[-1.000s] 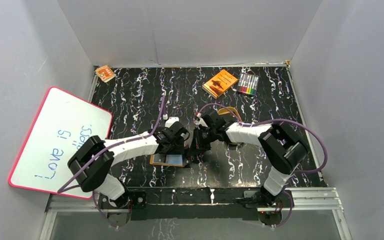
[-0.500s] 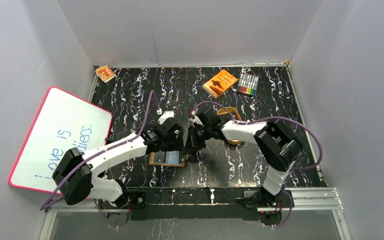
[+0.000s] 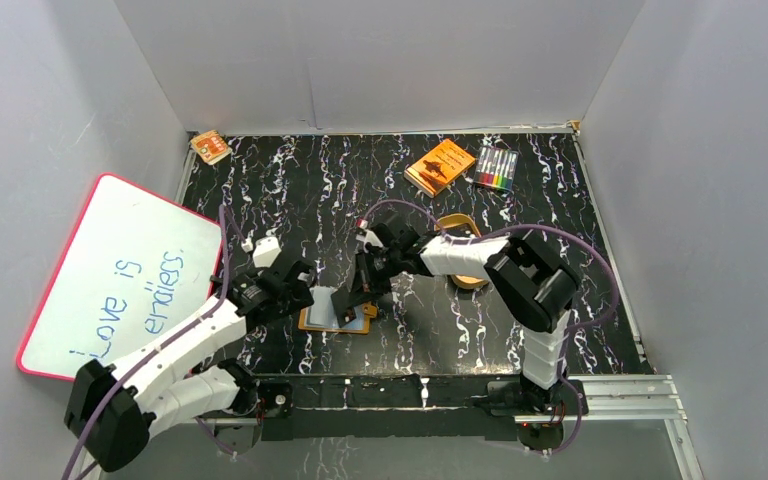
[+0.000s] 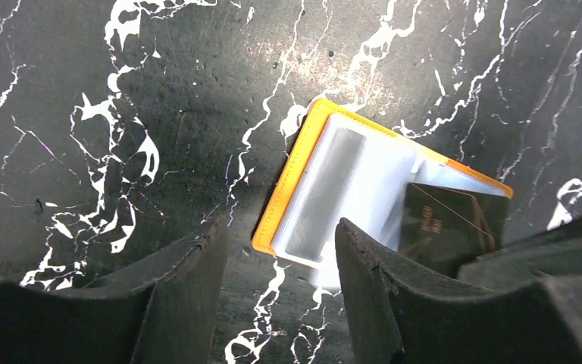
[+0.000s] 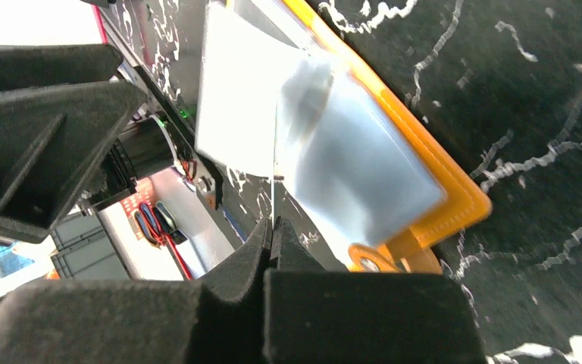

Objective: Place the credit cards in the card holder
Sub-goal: Insert the credit card into the card holder.

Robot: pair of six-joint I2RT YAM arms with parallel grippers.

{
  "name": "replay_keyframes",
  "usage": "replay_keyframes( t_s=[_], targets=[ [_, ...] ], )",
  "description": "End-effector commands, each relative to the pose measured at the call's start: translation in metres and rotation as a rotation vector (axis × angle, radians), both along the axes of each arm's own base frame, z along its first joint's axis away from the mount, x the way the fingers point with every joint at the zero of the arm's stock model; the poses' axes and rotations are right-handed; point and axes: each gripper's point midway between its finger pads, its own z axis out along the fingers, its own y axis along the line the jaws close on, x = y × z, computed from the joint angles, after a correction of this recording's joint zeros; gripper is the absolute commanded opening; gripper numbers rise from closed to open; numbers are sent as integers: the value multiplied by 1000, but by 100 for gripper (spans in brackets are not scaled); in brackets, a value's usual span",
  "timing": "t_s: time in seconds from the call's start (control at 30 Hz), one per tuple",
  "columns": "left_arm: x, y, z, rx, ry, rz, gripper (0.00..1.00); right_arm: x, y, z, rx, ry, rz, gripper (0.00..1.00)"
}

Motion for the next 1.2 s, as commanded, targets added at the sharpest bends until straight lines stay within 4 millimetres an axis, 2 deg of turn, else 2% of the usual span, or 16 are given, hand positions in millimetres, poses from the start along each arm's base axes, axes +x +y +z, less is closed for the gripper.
replay_keyframes(
  t_s=[0.0,0.1,0.2,0.37,0.43,0.5,0.67,0.8,1.0,1.17],
  targets=[
    [6,-11,16,-99,-51,7,52,4,31,8,47,-16,41,0],
    [8,-15,21,-124,-70,-7,53,5,38,1,39,-6,44,0],
    [9,-12,14,-119,-70,14,54,6,41,-3,42,2,40,0],
    [5,6,-8,-98,-29,114,54,7,36,21,92,-64,10,0],
    [5,9,-13,-122,-31,144,54,8,29,32,94,-95,-11,0],
    [6,12,-18,-141,-24,168,54,8,19,33,79,-110,-37,0],
    [0,16,-35,-145,32,209,54,7,-10,19,39,-89,-108,0],
    [-9,16,-51,-155,73,225,54,-2,-20,12,46,-61,-114,0],
    [-25,8,-73,-210,150,229,52,-7,-17,12,83,-39,-92,0],
    [-30,2,-78,-246,169,217,50,-4,-10,14,102,-34,-76,0]
  ],
)
